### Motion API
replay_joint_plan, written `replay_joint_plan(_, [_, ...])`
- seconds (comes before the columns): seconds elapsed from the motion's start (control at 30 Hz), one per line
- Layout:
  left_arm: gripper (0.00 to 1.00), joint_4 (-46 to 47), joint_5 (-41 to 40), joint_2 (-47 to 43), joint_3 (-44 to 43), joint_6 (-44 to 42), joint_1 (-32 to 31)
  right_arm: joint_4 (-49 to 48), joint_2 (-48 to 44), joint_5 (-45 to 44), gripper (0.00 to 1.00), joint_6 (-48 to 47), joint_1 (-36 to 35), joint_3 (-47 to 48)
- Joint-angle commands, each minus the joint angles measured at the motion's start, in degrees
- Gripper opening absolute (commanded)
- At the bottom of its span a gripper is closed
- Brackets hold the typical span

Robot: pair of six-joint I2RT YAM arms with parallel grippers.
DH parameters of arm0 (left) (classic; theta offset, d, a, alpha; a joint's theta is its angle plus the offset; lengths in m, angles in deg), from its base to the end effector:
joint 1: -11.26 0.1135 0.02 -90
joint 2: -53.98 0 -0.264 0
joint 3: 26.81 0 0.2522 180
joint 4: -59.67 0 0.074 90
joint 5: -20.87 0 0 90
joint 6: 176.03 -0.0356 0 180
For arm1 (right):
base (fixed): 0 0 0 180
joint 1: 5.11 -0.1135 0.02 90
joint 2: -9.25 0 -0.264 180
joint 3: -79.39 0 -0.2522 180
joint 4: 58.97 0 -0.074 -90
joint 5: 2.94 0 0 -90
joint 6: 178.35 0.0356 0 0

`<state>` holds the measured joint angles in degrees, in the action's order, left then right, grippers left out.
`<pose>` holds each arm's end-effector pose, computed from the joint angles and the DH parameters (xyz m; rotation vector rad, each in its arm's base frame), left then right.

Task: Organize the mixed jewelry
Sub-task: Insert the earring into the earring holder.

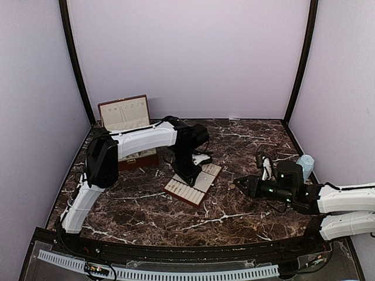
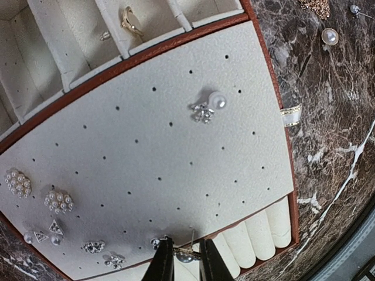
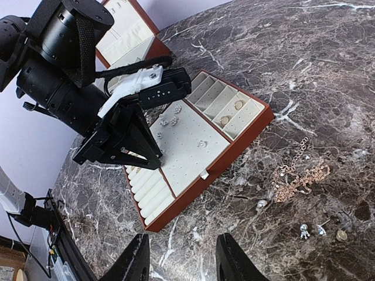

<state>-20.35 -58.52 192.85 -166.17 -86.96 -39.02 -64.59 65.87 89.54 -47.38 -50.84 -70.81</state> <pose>0.3086 -0.3817 0.1821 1.3329 2.7218 -0.3716 0.1399 0.1457 0.1805 -0.1176 2.0852 1.0144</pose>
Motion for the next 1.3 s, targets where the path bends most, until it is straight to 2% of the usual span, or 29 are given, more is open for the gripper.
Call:
replay_joint_plan(0.0, [0.09,0.81,-3.86,3.23,-0.11,-0.98,-0.61,-1.42,-0.37,-0.77,0.39,-0.16,0.10,-0.67])
replay_joint_plan(1.03, [0.08,2.70,-6.02,3.03,-1.58,-0.56,-1.40,-2.49,0.70,-0.64,0.39,-0.05,0.04,-0.64])
replay_joint_plan(1.27, [0.06,4.37,-3.28,1.53,-0.43,-1.05,-1.43,1.39,6.99,-2.26,0.40,-2.07,0.27,5.66])
